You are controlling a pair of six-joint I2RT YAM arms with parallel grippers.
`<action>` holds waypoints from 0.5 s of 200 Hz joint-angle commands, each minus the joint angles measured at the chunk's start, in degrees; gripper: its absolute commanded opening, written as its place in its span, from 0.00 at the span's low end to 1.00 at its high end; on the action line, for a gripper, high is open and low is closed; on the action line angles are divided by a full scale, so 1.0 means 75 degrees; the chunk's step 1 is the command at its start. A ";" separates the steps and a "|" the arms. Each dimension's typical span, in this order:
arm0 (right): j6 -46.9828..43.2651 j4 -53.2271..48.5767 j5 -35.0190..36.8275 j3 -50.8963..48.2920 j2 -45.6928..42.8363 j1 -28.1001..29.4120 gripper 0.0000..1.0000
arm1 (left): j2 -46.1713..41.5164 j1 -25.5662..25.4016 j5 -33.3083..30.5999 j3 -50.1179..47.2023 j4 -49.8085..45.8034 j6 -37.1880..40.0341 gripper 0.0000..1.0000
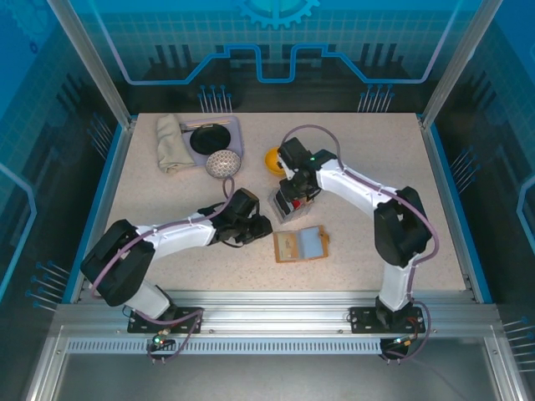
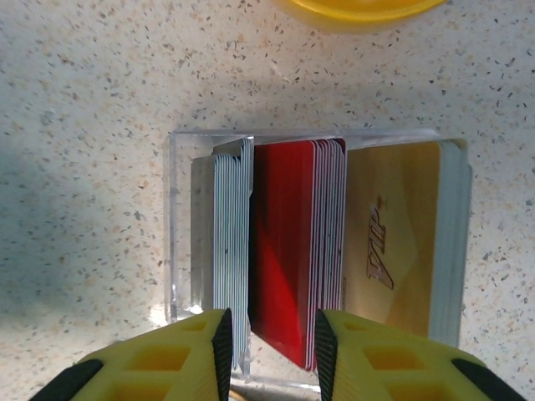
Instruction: Put the credit cards into the card holder
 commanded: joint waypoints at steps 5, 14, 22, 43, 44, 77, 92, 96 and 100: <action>-0.0348 -0.0573 0.0696 0.0593 0.0485 0.0226 0.33 | -0.0264 0.0199 -0.0074 0.0004 -0.0082 -0.0135 0.41; -0.0365 -0.0623 0.0838 0.0689 0.0612 0.0269 0.33 | -0.0288 0.0267 -0.0079 0.0007 -0.0075 -0.0166 0.42; -0.0349 -0.0670 0.1055 0.0770 0.0709 0.0301 0.33 | -0.0293 0.0326 -0.0067 0.0015 -0.0044 -0.0194 0.42; -0.0397 -0.0761 0.1262 0.0935 0.0912 0.0319 0.35 | -0.0244 0.0424 -0.0011 0.0036 0.0045 -0.0245 0.43; -0.0398 -0.0768 0.1282 0.0949 0.0927 0.0327 0.35 | -0.0243 0.0425 -0.0013 0.0037 0.0048 -0.0243 0.43; -0.0452 -0.0793 0.1512 0.1092 0.1183 0.0328 0.37 | -0.0200 0.0538 0.0040 0.0067 0.0116 -0.0284 0.44; -0.0489 -0.0809 0.1488 0.1153 0.1324 0.0344 0.37 | -0.0177 0.0586 0.0074 0.0069 0.0150 -0.0289 0.44; -0.0493 -0.0810 0.1477 0.1161 0.1356 0.0346 0.37 | -0.0172 0.0595 0.0086 0.0063 0.0156 -0.0295 0.44; -0.0500 -0.0815 0.1487 0.1177 0.1392 0.0346 0.37 | -0.0165 0.0607 0.0097 0.0072 0.0167 -0.0289 0.45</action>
